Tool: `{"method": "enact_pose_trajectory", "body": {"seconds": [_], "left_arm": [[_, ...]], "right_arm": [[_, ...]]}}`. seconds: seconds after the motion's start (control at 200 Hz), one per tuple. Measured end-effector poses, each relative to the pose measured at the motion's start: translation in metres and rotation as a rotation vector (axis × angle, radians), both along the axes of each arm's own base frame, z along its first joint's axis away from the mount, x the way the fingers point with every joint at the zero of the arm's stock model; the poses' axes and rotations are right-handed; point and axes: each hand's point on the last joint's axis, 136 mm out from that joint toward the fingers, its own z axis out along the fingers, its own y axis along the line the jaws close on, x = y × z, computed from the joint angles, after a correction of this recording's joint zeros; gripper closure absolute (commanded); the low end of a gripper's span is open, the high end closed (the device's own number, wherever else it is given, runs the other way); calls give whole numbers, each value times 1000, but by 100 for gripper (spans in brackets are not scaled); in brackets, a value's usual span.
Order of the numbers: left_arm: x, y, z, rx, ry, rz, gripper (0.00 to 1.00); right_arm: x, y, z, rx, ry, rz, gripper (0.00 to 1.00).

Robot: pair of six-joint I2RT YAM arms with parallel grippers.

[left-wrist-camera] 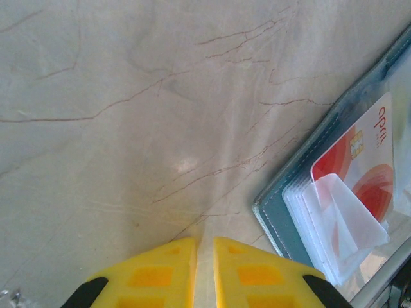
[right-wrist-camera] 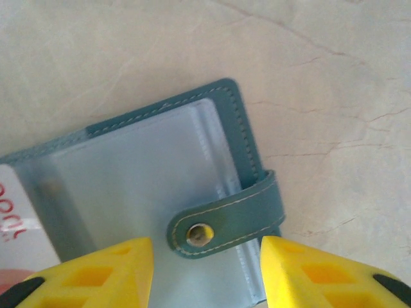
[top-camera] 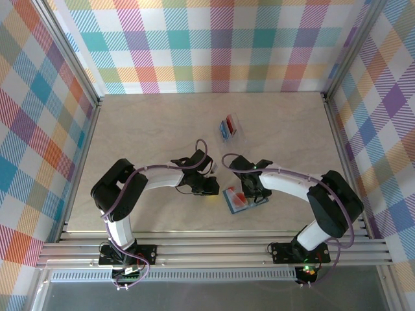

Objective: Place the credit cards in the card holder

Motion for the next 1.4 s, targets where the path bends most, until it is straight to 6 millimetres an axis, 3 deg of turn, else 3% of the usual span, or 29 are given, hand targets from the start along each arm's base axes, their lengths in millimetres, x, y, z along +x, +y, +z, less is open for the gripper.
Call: {"method": "enact_pose_trajectory", "body": {"seconds": [0.195,0.46,0.715,0.815,0.96,1.085,1.27,1.4], "left_arm": [[-1,1,0,2,-1,1,84],[-1,1,0,2,-1,1,84],[-1,1,0,2,-1,1,84],[-1,1,0,2,-1,1,84],[-1,1,0,2,-1,1,84],[-1,1,0,1,-2,1,84],[-1,1,0,1,-2,1,84],[-1,1,0,1,-2,1,83]], "right_arm": [[2,-6,0,-14,-14,-27,46],[6,-6,-2,-5,-26,-42,50],[5,-8,-3,14,-46,-63,46],[7,-9,-3,20,-53,-74,52],[7,-13,-4,21,-70,-105,69],[8,-19,5,31,-111,-126,78],[12,-22,16,42,-153,-142,100],[13,-23,18,38,-160,-138,100]]}}
